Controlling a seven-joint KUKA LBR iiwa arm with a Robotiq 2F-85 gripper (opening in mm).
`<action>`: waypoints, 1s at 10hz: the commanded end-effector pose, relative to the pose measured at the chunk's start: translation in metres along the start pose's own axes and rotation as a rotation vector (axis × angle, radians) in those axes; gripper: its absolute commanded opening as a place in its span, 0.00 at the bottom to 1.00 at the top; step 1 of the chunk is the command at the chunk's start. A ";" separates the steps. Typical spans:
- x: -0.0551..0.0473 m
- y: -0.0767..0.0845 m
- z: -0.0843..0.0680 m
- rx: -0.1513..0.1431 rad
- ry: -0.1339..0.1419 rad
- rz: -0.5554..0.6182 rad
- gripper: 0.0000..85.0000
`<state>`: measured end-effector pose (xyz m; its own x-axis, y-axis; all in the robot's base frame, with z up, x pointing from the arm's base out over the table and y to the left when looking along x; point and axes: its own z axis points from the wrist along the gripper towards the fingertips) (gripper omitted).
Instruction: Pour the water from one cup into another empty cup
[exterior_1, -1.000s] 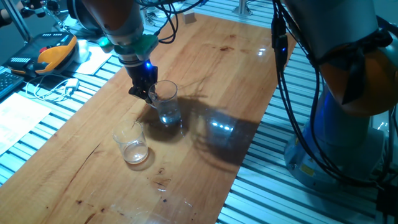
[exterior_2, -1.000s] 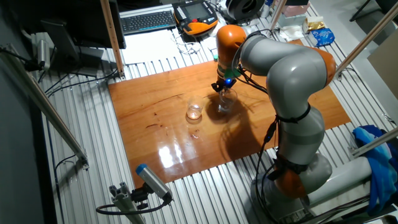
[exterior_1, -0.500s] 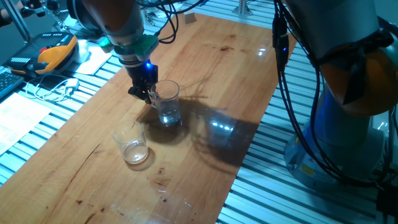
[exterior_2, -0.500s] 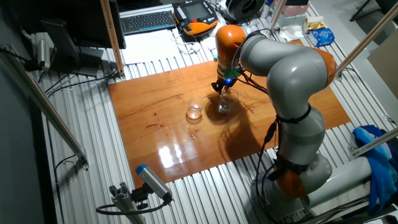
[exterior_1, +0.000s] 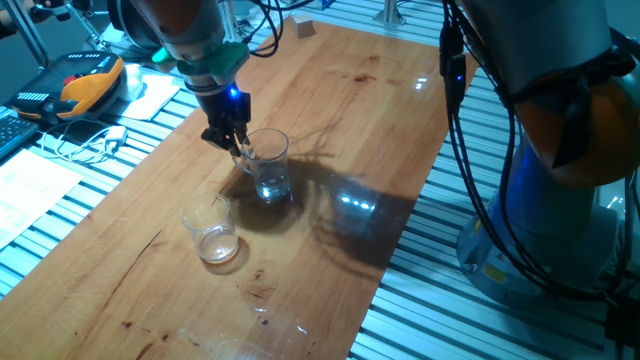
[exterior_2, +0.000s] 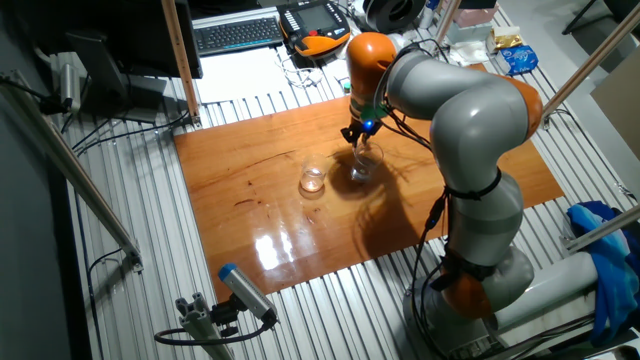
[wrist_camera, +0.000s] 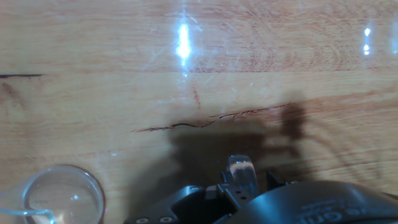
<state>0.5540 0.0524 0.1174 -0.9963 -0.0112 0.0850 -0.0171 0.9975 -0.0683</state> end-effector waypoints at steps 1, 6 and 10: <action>0.001 0.000 -0.006 0.006 0.003 0.000 0.40; 0.011 -0.006 -0.039 -0.006 0.015 -0.028 0.40; 0.005 -0.024 -0.069 -0.046 0.015 -0.107 0.00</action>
<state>0.5551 0.0322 0.1880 -0.9876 -0.1179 0.1040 -0.1201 0.9927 -0.0146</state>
